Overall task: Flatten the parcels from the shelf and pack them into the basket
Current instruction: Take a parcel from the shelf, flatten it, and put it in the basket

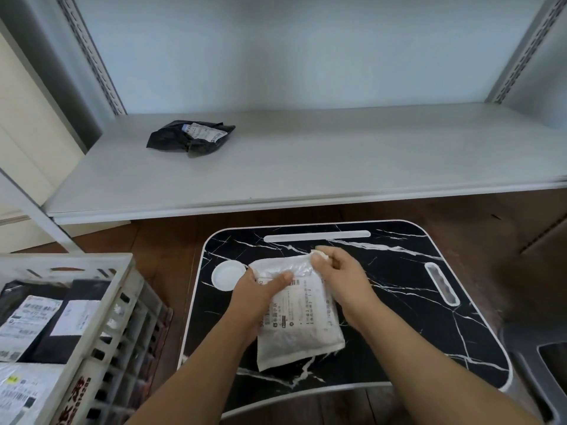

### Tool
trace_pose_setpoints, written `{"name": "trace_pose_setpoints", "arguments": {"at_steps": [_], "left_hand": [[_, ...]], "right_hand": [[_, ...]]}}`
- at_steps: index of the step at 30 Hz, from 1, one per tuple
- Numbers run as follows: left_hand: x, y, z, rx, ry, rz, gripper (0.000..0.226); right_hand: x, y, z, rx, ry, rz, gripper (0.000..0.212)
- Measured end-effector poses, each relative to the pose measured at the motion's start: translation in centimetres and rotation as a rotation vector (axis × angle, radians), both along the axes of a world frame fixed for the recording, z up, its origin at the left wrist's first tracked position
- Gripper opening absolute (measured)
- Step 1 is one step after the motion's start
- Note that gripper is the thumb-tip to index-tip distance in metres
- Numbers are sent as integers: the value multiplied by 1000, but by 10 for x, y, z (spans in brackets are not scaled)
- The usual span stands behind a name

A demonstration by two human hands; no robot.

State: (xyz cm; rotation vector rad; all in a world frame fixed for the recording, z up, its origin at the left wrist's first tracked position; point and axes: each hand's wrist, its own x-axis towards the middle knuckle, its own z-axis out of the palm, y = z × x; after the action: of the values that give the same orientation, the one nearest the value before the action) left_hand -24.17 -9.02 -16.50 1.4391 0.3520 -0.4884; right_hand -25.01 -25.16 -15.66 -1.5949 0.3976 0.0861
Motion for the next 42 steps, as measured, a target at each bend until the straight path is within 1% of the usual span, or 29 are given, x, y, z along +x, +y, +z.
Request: {"name": "trace_pose_setpoints", "arguments": {"at_steps": [1, 2, 3, 4, 5, 6, 8, 9, 11, 12, 13, 14, 16, 17, 18, 19, 21, 27, 32, 34, 38, 42], "left_hand": [[3, -1, -5, -24, 33, 50, 44], [5, -3, -10, -32, 69, 90, 43], [8, -6, -14, -10, 90, 106, 43], [11, -8, -20, 57, 81, 103, 43], [13, -10, -24, 159, 53, 91, 45], [17, -9, -30, 291, 12, 60, 53], [22, -3, -43, 580, -81, -83, 76], [23, 1, -49, 733, -136, -176, 80], [22, 5, -61, 1033, -270, -356, 71], [22, 7, -68, 1135, -359, -427, 62], [21, 8, -75, 1202, -453, -479, 55], [21, 8, -80, 1237, -533, -515, 56], [20, 7, -90, 1273, -654, -580, 72], [20, 8, -95, 1305, -686, -611, 77], [19, 9, -100, 1336, -705, -636, 76], [17, 10, -103, 1350, -719, -637, 71], [15, 11, -111, 1340, -732, -624, 59], [16, 10, -121, 1327, -781, -612, 59], [15, 9, -127, 1325, -811, -595, 58], [14, 10, -129, 1319, -798, -586, 60], [13, 9, -132, 1303, -813, -574, 55], [14, 10, -137, 1283, -802, -561, 58]], "right_hand": [[2, 0, -6, -31, 10, 64, 32], [4, -1, -11, -106, 12, 102, 43], [7, -1, -17, -198, 8, 118, 48], [9, -1, -22, -262, -7, 115, 50], [11, -1, -27, -302, -16, 118, 50], [13, -1, -34, -339, -16, 138, 48], [17, -2, -50, -509, 8, 255, 41], [17, -2, -58, -612, 25, 327, 37], [18, 2, -74, -782, 28, 388, 37], [18, 6, -79, -847, 3, 397, 40], [19, 10, -84, -899, -34, 423, 43], [20, 16, -88, -944, -81, 473, 49], [18, 29, -97, -1033, -137, 572, 69], [16, 33, -104, -1098, -159, 588, 75], [13, 35, -111, -1175, -185, 583, 74], [8, 36, -116, -1220, -182, 576, 68], [3, 36, -125, -1259, -159, 564, 62], [5, 35, -135, -1376, -221, 569, 60], [4, 36, -142, -1392, -230, 536, 59], [4, 37, -143, -1381, -234, 530, 57], [2, 36, -144, -1352, -247, 517, 56], [2, 34, -148, -1308, -257, 498, 56]]}}
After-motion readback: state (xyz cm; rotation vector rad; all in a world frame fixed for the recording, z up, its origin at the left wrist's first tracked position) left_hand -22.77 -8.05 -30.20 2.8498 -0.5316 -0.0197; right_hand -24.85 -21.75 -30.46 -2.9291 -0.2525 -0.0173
